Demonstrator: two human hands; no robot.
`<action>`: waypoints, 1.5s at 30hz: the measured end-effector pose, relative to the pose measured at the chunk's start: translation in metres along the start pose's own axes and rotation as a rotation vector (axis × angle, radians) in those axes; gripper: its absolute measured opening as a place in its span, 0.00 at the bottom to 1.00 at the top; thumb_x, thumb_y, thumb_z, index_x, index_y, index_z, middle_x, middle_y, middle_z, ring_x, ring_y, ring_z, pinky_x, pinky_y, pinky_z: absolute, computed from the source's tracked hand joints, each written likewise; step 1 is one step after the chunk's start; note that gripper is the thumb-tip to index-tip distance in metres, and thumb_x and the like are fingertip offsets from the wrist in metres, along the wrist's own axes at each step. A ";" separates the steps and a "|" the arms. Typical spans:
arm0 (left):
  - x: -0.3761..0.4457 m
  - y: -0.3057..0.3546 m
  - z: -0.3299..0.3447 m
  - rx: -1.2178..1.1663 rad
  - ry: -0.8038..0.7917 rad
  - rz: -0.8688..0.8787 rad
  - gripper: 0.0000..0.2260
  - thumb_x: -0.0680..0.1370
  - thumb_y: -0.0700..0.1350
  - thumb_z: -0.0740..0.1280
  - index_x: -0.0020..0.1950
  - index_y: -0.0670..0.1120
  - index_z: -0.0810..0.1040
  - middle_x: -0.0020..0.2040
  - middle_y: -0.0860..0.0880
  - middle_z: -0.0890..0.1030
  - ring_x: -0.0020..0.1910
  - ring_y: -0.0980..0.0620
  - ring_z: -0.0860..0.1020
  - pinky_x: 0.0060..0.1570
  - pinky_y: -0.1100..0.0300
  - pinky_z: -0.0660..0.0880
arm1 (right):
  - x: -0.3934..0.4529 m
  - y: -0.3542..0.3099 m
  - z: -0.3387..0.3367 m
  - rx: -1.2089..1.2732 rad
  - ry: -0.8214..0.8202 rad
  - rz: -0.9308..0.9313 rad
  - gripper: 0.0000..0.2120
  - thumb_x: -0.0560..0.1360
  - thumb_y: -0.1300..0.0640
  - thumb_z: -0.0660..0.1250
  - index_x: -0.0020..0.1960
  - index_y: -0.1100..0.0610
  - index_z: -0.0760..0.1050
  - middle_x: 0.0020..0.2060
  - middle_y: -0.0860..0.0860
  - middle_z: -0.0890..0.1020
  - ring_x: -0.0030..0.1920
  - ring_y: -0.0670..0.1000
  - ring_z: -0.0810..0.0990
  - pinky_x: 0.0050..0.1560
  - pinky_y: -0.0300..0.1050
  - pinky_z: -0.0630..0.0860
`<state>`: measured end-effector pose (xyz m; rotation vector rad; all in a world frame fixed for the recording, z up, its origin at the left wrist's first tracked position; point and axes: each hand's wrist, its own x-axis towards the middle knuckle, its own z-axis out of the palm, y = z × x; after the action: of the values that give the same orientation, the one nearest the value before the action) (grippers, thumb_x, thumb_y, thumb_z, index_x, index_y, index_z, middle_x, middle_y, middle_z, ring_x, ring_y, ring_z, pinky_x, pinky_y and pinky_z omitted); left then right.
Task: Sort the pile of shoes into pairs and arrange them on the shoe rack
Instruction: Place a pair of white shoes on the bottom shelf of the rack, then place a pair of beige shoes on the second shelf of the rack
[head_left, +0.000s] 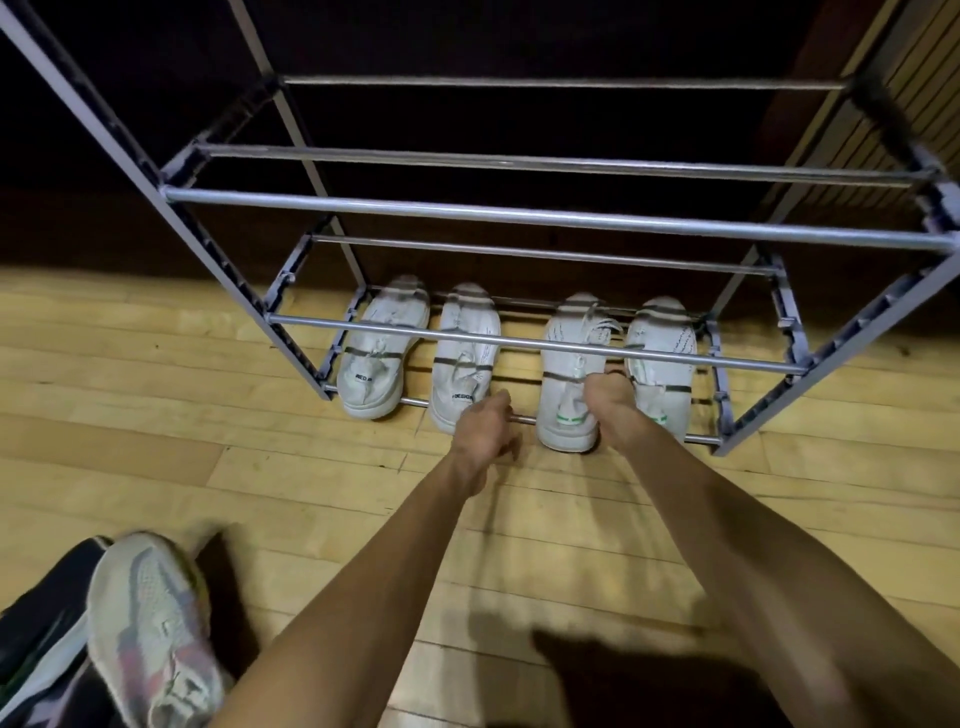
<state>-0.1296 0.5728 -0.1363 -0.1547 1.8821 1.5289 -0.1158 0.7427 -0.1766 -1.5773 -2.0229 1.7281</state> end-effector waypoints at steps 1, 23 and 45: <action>-0.006 0.001 -0.008 -0.008 0.008 0.007 0.09 0.80 0.47 0.59 0.43 0.46 0.76 0.43 0.47 0.79 0.36 0.54 0.77 0.41 0.55 0.73 | -0.004 -0.004 -0.003 -0.051 -0.027 -0.009 0.07 0.81 0.62 0.56 0.50 0.61 0.72 0.49 0.60 0.76 0.45 0.55 0.74 0.41 0.45 0.70; -0.288 -0.048 -0.213 -0.162 0.459 0.261 0.15 0.82 0.49 0.59 0.62 0.46 0.79 0.58 0.49 0.82 0.57 0.52 0.77 0.52 0.57 0.73 | -0.316 -0.014 0.042 -0.308 -0.584 -0.627 0.13 0.80 0.57 0.58 0.60 0.52 0.78 0.57 0.53 0.81 0.57 0.53 0.77 0.62 0.54 0.74; -0.333 -0.204 -0.272 -0.178 0.615 0.023 0.11 0.81 0.53 0.58 0.42 0.51 0.74 0.43 0.48 0.76 0.45 0.51 0.72 0.47 0.53 0.68 | -0.361 0.088 0.112 -0.501 -0.755 -0.522 0.12 0.81 0.48 0.56 0.53 0.50 0.76 0.49 0.52 0.81 0.49 0.53 0.79 0.56 0.51 0.76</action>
<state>0.1032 0.1595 -0.0943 -0.7608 2.1980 1.8017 0.0467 0.4008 -0.0911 -0.3007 -3.0177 1.8236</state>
